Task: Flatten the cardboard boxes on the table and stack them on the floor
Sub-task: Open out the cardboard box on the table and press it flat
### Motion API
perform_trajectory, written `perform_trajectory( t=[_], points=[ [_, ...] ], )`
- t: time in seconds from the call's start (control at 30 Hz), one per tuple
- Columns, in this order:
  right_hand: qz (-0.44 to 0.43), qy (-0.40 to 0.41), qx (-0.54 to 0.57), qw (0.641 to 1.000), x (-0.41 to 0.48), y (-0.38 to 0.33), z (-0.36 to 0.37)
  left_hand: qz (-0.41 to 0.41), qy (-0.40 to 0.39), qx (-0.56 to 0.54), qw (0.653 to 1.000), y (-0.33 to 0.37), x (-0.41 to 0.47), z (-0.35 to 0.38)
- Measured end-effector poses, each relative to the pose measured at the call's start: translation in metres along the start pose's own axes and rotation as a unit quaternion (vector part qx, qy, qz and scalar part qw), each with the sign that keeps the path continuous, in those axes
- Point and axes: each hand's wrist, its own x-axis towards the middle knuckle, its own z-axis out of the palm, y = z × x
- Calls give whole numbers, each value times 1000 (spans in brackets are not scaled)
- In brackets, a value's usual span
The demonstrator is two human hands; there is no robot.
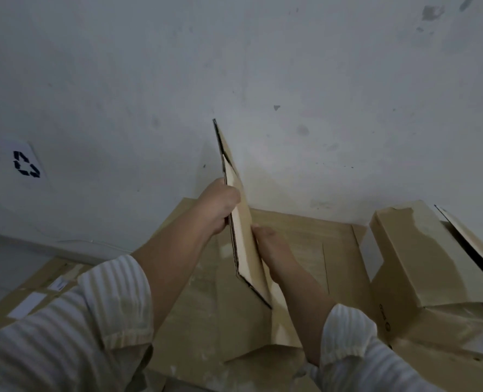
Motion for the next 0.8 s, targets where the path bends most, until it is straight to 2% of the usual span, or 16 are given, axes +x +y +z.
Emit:
perform_trajectory(
  t=[0.1,0.23,0.43,0.57,0.7,0.8],
  points=[
    [-33,42,-41,998,4,-10,0,14,-17,-24,999,11,-3,-15],
    [-49,53,-106,992,10,-15,14,13,-18,-5,1000,11,-3,-51],
    [-46,-15,-211,976,15,17,71,-38,-4,19,999,-14,7,-121],
    [-75,-16,-300,951,25,47,112,-76,5,79,994,-41,21,-172],
    [-50,8,-403,914,32,55,144,-105,10,166,981,-76,34,-214],
    [-8,2,-456,890,32,61,163,-128,4,191,973,-108,45,-237]
  ],
)
